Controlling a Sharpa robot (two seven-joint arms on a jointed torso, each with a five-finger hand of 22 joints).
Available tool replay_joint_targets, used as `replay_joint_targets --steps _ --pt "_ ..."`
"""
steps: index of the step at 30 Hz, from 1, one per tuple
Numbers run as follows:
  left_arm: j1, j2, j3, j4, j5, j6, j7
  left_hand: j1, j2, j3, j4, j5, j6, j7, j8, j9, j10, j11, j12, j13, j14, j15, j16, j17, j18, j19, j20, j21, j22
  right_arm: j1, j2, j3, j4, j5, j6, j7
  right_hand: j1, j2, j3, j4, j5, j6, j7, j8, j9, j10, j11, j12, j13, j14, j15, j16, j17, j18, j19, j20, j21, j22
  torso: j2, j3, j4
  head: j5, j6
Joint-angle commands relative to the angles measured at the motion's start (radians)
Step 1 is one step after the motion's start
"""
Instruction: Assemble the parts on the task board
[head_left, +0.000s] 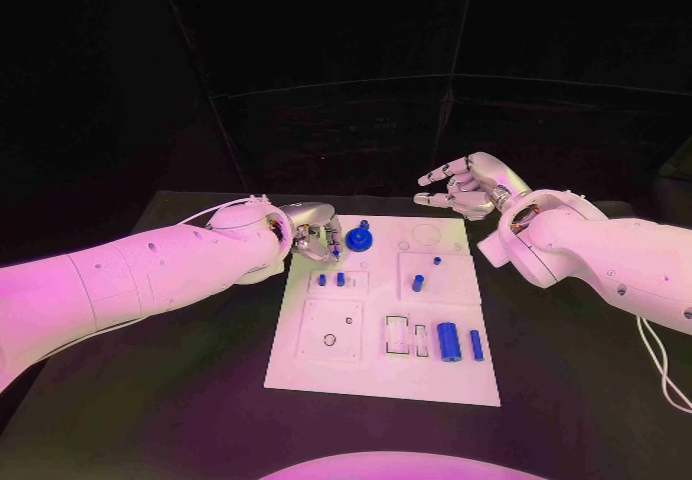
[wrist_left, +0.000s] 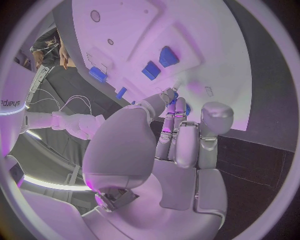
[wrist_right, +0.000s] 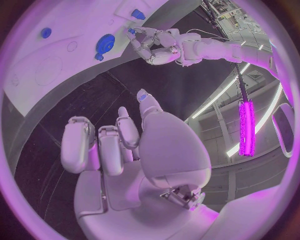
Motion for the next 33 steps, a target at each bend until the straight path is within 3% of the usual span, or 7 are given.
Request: replay_joint_targets --steps 1,25,33 --pt "-0.002 0.006 0.001 -0.008 0.005 0.028 -0.007 -0.005 -0.006 0.003 -0.002 -0.002 0.008 0.002 -0.007 0.001 0.005 0.001 -0.007 -0.001 0.021 -0.003 0.004 -0.001 -0.015 0.007 -0.002 0.006 0.002 0.002 0.001 0.001 0.001 0.002 -0.001 0.004 0.0 0.012 0.004 -0.002 0.003 0.005 0.0 0.005 -0.002 -0.006 0.0 0.001 0.0 0.063 -0.009 -0.003 0.061 -0.012 -0.002 -0.006 -0.003 0.0 -0.001 -0.0003 0.0003 0.0 0.0" --pt "-0.016 0.034 0.0 -0.041 0.005 0.044 -0.013 -0.008 -0.009 0.002 -0.003 -0.003 0.007 0.002 -0.012 0.0 0.006 0.001 -0.014 -0.002 0.02 -0.003 0.003 -0.005 -0.015 0.006 -0.001 0.005 0.001 0.001 0.004 0.001 0.0 0.002 0.0 0.004 0.0 0.012 0.004 -0.002 0.003 0.005 0.0 0.005 -0.002 -0.006 0.0 0.001 0.0 0.063 -0.009 -0.003 0.061 -0.012 -0.002 -0.006 -0.003 0.0 0.0 -0.0003 0.0001 0.0 -0.004" --pt "-0.016 0.035 0.0 -0.041 0.005 0.052 -0.028 -0.015 -0.021 0.001 -0.007 -0.004 -0.02 0.019 -0.046 -0.003 -0.017 0.017 -0.051 -0.005 0.019 0.008 0.001 -0.013 -0.016 0.003 0.005 0.002 0.002 0.001 0.003 0.001 -0.001 0.002 0.0 0.004 0.0 0.012 0.004 -0.002 0.003 0.005 0.0 0.005 -0.002 -0.006 0.0 0.001 0.0 0.063 -0.009 -0.003 0.061 -0.012 -0.002 -0.006 -0.003 0.0 0.0 -0.0003 0.0005 -0.001 -0.004"
